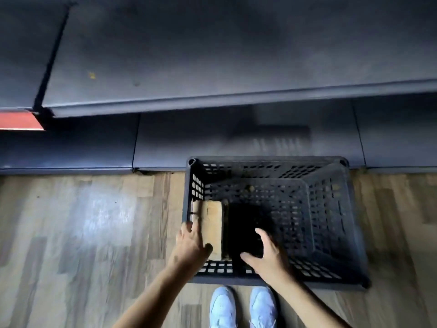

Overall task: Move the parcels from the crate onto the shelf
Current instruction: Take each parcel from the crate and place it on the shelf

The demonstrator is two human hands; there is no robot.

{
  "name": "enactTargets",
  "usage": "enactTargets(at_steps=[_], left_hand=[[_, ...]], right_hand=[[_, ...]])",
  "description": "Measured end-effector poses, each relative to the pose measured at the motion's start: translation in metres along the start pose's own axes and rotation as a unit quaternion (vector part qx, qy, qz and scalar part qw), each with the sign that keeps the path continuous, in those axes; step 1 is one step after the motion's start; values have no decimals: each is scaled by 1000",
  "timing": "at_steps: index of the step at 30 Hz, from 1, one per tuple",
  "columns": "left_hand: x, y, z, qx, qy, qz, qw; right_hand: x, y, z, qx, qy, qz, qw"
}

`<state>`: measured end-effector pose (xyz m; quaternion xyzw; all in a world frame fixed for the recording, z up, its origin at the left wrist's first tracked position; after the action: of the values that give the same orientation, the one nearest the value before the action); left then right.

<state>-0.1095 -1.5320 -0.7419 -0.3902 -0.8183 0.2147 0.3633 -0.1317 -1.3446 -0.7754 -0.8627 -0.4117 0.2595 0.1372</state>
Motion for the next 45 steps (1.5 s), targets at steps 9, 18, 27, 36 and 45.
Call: enactTargets(at_steps=[9, 18, 27, 36, 45], left_hand=[[-16, 36, 142, -18, 83, 163, 983], [-14, 34, 136, -58, 60, 211, 974], [17, -55, 49, 121, 46, -84, 988], [91, -173, -109, 228, 64, -385, 892], [176, -306, -263, 366, 233, -452, 779]], right_hand=[[23, 107, 78, -82, 207, 167, 961], [10, 122, 78, -232, 330, 466, 787], [-32, 24, 28, -100, 256, 575, 771], [-130, -135, -138, 2, -56, 523, 850], [-225, -259, -337, 59, -283, 438, 851]])
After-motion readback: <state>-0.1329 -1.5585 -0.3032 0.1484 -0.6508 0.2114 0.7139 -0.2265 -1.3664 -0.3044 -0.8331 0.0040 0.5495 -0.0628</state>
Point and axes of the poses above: each hand's wrist, its own z-axis towards the middle knuckle, its own y-axis out of the palm, x = y × z, the point moved 4 cm from there along z, towards the middle knuckle, and after that the axes turned 14 degrees about y, right-handed, at the moved point
